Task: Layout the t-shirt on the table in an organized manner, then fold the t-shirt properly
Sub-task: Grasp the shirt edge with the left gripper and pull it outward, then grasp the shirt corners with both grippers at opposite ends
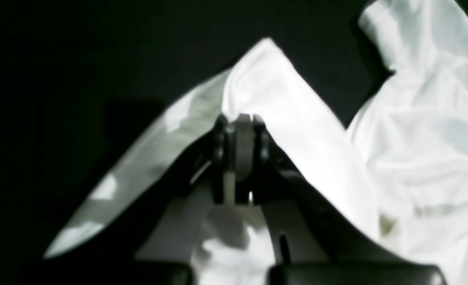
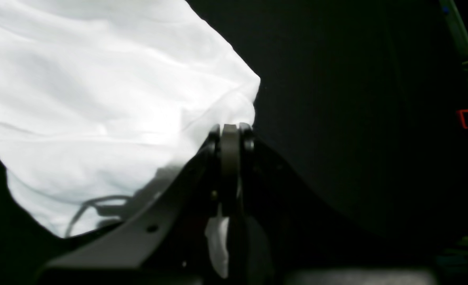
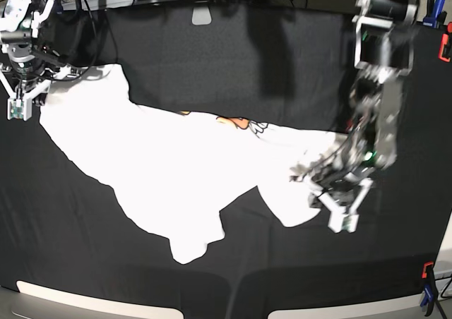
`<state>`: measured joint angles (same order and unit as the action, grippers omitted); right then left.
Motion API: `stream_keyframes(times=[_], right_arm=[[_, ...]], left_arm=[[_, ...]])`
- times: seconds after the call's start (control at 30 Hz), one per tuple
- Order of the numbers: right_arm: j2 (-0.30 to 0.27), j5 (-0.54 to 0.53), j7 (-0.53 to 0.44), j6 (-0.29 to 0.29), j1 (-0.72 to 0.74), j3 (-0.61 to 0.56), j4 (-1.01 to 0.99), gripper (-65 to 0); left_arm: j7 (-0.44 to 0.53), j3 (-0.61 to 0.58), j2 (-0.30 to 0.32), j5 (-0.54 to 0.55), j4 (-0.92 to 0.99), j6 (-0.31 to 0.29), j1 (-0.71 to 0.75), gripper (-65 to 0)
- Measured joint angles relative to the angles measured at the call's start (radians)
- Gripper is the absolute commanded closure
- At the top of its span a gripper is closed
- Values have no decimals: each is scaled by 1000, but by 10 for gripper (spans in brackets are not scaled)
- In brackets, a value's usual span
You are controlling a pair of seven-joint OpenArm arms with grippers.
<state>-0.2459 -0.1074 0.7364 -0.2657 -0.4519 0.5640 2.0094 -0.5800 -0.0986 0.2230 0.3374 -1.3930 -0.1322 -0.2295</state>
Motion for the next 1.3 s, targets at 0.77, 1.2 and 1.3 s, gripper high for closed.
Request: stream_keyframes(times=[0.77, 1.2, 1.3], right_arm=[[0, -26, 77, 0, 0, 0, 0, -160], [-1, -26, 156, 0, 0, 0, -6, -160], [-1, -26, 156, 0, 0, 0, -6, -160]], left_arm=[[-114, 645, 14, 458, -451, -360, 739, 0], [-425, 897, -79, 772, -453, -554, 872, 0], [-446, 897, -78, 773, -453, -554, 872, 0]])
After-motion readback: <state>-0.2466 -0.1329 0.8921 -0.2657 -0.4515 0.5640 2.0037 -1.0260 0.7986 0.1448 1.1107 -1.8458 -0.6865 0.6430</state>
